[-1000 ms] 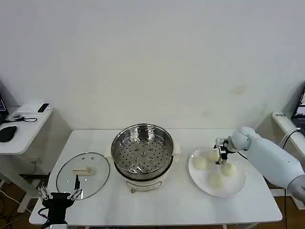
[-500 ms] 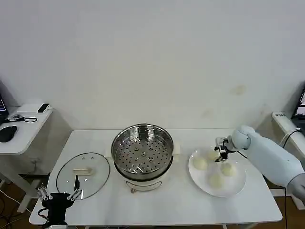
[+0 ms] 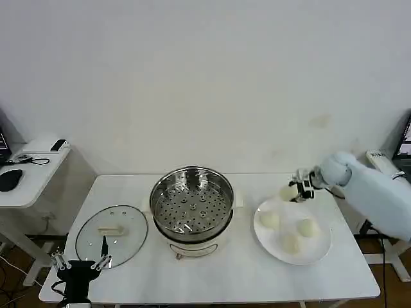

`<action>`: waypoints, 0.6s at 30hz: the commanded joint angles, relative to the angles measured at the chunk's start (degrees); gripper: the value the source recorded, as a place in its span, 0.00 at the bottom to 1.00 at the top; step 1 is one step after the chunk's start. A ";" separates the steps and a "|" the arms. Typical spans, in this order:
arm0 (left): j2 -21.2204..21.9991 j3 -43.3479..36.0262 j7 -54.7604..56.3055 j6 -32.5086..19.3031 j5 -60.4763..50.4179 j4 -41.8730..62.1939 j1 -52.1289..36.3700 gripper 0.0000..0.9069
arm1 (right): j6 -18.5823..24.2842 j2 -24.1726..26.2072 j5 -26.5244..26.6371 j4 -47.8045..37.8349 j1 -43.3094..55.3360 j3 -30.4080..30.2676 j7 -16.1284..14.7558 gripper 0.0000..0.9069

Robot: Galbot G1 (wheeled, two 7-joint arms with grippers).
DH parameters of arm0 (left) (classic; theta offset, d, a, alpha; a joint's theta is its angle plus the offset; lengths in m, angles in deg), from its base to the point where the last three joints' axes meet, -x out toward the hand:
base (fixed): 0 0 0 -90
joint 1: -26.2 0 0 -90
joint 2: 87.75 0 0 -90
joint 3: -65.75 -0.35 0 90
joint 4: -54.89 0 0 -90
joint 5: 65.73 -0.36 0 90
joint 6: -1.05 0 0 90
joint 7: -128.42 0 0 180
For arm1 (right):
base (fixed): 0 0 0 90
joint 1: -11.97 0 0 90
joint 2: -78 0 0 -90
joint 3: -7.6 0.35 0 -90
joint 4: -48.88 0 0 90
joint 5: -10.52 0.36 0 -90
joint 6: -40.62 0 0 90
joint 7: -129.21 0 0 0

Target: Take steamed baozi put them in steamer then cover it.

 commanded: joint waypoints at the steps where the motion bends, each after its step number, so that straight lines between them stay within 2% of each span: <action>1: -0.07 -0.30 0.09 0.09 1.48 0.07 -0.17 1.00 | 0.47 0.98 12.59 6.58 17.55 -10.19 0.37 0.69; 5: -0.51 -0.36 -0.04 0.12 1.48 -0.30 -0.23 1.00 | 1.06 -3.92 17.14 6.88 27.67 -16.67 0.66 0.69; 8: -0.84 0.10 -0.07 0.11 1.84 -0.08 -0.52 1.00 | 2.87 -7.86 18.15 6.92 31.63 -19.16 0.97 0.69; 12: -0.95 0.86 -0.07 0.04 2.43 0.22 -0.63 1.00 | 4.26 -12.87 19.44 6.95 32.63 -20.17 1.77 0.69; 14: -1.23 1.29 -0.04 -0.03 2.75 0.33 -0.55 1.00 | 5.91 -17.30 19.91 6.58 32.62 -22.00 2.57 0.69; 18: -1.51 2.18 -0.04 -0.01 2.85 0.34 -0.97 1.00 | 9.51 -23.15 16.92 5.49 32.02 -25.54 2.94 0.69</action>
